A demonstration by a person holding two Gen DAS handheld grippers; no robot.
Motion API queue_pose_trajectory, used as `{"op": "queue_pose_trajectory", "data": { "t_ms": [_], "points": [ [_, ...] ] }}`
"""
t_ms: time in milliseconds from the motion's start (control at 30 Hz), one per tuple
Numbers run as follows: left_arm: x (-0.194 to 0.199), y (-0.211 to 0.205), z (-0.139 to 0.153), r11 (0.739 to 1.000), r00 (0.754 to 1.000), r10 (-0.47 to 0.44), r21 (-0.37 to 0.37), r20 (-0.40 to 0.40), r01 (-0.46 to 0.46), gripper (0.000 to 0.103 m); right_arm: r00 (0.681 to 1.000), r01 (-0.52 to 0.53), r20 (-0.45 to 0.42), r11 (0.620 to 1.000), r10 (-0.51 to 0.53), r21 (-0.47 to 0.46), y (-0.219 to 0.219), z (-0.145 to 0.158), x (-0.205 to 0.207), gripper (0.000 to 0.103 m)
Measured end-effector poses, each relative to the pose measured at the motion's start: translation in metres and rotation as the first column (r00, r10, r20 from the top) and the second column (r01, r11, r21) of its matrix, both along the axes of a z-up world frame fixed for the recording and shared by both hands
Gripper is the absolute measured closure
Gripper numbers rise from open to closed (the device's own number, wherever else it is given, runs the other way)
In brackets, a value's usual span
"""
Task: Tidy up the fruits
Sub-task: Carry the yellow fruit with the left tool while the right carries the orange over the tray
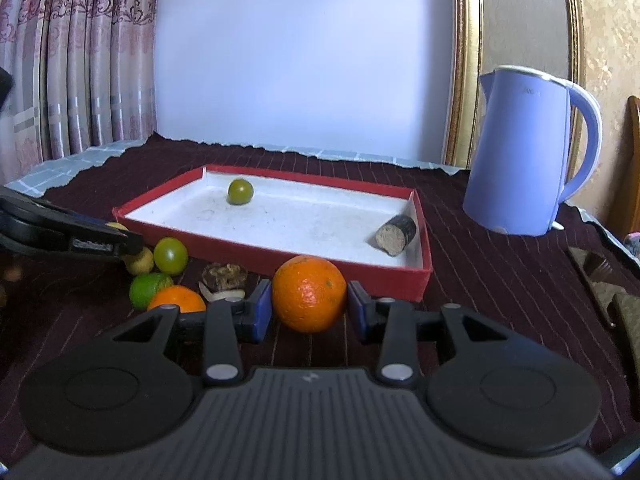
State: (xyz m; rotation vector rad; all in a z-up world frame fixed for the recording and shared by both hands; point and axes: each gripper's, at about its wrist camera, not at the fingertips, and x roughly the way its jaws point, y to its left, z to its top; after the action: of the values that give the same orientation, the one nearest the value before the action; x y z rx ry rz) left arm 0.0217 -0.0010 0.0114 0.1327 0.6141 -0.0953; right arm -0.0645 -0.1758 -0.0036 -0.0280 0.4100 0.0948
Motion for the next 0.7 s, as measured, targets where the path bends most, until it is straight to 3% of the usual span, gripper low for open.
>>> {"op": "queue_pose_trajectory", "data": {
  "t_ms": [700],
  "points": [
    [0.025,-0.025,0.003,0.999,1.000,0.017,0.050,-0.008,-0.016,0.076,0.999,-0.003,0.049,1.000,0.002,0.015,0.001,0.024,0.011,0.066]
  ]
}}
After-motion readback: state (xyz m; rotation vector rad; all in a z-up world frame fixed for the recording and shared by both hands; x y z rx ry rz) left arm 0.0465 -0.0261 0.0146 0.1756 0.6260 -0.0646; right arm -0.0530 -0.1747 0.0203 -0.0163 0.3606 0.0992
